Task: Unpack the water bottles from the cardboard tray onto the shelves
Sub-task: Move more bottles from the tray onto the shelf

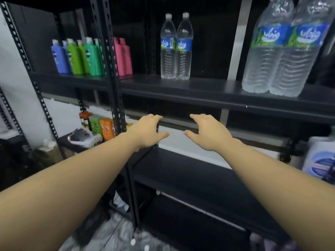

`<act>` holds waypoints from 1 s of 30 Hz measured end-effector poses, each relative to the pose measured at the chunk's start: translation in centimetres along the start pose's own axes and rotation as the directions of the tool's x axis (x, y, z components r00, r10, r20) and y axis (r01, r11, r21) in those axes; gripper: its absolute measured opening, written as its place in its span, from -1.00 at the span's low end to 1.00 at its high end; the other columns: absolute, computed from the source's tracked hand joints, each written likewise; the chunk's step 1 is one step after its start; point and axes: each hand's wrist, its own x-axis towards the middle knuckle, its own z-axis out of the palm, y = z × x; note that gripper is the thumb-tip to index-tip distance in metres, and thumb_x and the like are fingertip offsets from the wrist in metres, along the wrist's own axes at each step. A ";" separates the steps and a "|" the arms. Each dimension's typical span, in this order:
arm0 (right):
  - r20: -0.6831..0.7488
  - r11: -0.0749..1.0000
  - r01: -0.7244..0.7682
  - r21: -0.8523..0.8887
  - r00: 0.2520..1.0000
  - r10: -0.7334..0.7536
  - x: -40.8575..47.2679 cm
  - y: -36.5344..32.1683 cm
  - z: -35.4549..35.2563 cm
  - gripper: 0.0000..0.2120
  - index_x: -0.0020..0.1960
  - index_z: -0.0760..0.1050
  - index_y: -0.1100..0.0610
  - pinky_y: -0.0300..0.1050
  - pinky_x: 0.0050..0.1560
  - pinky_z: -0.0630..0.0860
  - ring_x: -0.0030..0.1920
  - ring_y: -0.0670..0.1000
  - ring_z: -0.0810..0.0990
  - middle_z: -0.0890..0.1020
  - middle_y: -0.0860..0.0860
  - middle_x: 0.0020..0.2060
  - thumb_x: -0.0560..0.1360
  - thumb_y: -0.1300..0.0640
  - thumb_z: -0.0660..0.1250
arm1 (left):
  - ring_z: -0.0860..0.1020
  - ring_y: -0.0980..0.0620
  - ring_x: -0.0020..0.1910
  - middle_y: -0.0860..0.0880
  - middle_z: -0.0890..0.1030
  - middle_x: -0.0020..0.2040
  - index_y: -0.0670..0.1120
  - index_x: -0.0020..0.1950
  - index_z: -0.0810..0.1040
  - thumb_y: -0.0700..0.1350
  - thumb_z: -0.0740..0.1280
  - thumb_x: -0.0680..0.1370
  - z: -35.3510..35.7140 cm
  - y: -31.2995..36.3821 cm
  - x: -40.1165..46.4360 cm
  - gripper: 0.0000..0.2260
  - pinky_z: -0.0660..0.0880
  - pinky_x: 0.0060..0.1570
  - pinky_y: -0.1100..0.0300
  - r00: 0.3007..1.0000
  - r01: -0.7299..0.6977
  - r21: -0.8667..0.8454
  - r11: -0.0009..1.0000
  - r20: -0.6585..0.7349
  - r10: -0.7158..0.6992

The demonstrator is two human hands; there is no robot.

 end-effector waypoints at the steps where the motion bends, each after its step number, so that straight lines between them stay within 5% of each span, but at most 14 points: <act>1: 0.012 1.000 -0.013 0.013 1.000 0.013 -1.5 0.4 0.6 -0.30 0.65 0.19 0.01 0.10 0.41 0.44 0.55 0.10 0.32 0.37 0.01 0.56 0.61 -0.25 0.26 | 0.36 -0.12 0.54 -0.09 0.36 0.57 -0.05 0.65 0.22 0.27 0.34 0.58 1.2 0.5 -1.7 -0.26 0.37 0.46 -0.04 1.000 0.016 -0.014 1.000 0.022 -0.016; 14: 0.339 0.965 -0.193 0.175 0.932 0.125 -17.7 3.7 14.5 -0.28 0.67 0.17 0.02 0.13 0.50 0.35 0.58 0.13 0.26 0.32 0.05 0.60 0.62 -0.23 0.29 | 0.37 -0.14 0.52 -0.11 0.38 0.54 -0.07 0.62 0.28 0.21 0.39 0.59 16.8 0.2 -16.3 -0.30 0.38 0.46 -0.01 0.945 0.161 -0.139 0.977 0.308 -0.112; 25: 0.610 0.909 -0.382 0.166 0.764 0.210 -19.5 2.7 30.8 -0.27 0.65 0.21 0.00 0.08 0.45 0.42 0.53 0.09 0.35 0.39 0.04 0.55 0.59 -0.24 0.35 | 0.43 -0.10 0.46 -0.09 0.42 0.52 -0.06 0.59 0.34 0.14 0.41 0.60 31.6 -10.2 -20.1 -0.37 0.39 0.39 0.07 0.827 0.370 -0.185 0.911 0.511 -0.232; 30: 0.715 0.843 -0.528 0.107 0.630 0.303 -19.1 3.2 41.7 -0.32 0.56 0.36 0.05 0.08 0.34 0.49 0.39 0.13 0.50 0.53 0.07 0.41 0.55 -0.24 0.38 | 0.49 -0.13 0.40 -0.10 0.45 0.47 -0.05 0.55 0.38 0.13 0.40 0.59 41.7 -15.3 -19.1 -0.42 0.47 0.33 0.01 0.755 0.414 -0.205 0.887 0.621 -0.209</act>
